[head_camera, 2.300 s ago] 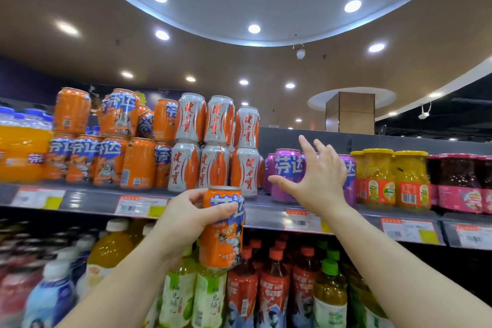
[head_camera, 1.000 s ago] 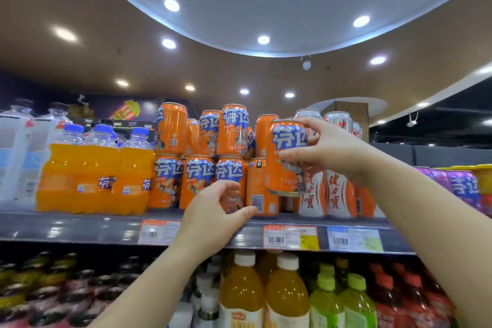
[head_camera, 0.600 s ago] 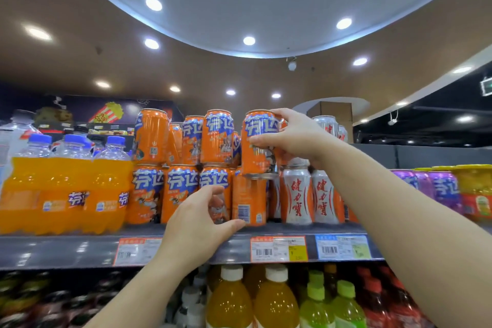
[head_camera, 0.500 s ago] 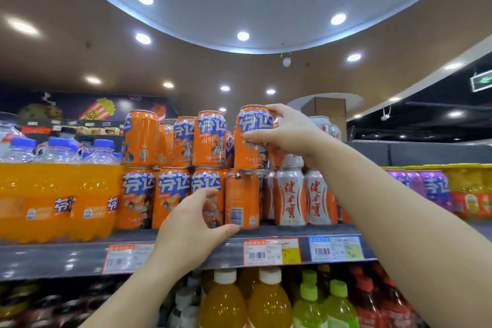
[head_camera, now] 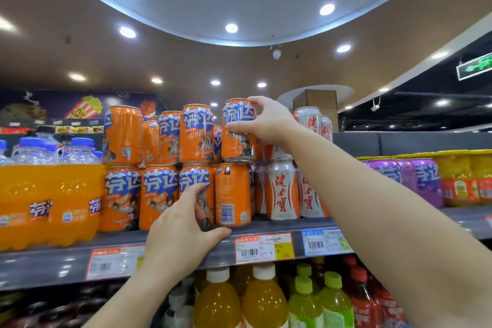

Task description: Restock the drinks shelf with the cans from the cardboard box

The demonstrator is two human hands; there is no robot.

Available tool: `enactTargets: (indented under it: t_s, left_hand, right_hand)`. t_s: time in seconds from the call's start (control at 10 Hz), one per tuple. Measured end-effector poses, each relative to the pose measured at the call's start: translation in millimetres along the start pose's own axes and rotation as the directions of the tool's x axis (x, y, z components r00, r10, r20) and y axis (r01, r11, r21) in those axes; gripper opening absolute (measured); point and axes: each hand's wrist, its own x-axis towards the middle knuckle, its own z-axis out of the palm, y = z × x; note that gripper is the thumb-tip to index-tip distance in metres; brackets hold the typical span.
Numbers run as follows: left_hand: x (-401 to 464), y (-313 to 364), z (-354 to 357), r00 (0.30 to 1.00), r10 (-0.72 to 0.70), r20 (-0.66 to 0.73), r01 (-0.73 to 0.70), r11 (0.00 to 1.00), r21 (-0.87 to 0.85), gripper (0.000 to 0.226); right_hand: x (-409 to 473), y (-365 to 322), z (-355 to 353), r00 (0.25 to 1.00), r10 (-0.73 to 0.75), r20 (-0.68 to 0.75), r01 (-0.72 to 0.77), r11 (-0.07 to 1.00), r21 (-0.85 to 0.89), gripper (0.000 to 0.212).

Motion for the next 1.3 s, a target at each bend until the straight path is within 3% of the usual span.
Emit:
enactTargets:
  t_s: [0.4, 1.1, 1.2, 1.3]
  left_hand:
    - [-4, 3, 0, 1.0, -0.025, -0.011, 0.025, 1.0, -0.017, 0.105]
    - [-2, 1, 3, 0.999, -0.02, -0.027, 0.019, 0.999, -0.049, 0.108]
    - [-4, 2, 3, 0.998, 0.008, -0.058, -0.011, 0.999, -0.048, 0.107]
    - [-2, 0, 4, 0.998, 0.015, -0.068, -0.017, 0.999, -0.03, 0.107]
  right_hand:
    - [8, 8, 16, 0.988, -0.126, -0.084, 0.105, 0.97, -0.221, 0.091]
    - [-1, 16, 33, 0.995, -0.083, -0.048, 0.072, 0.978, -0.198, 0.099]
    - [-17, 8, 25, 0.994, -0.072, -0.083, 0.053, 0.976, -0.209, 0.1]
    - [-45, 12, 28, 0.934, -0.217, -0.285, 0.15, 0.959, -0.239, 0.081]
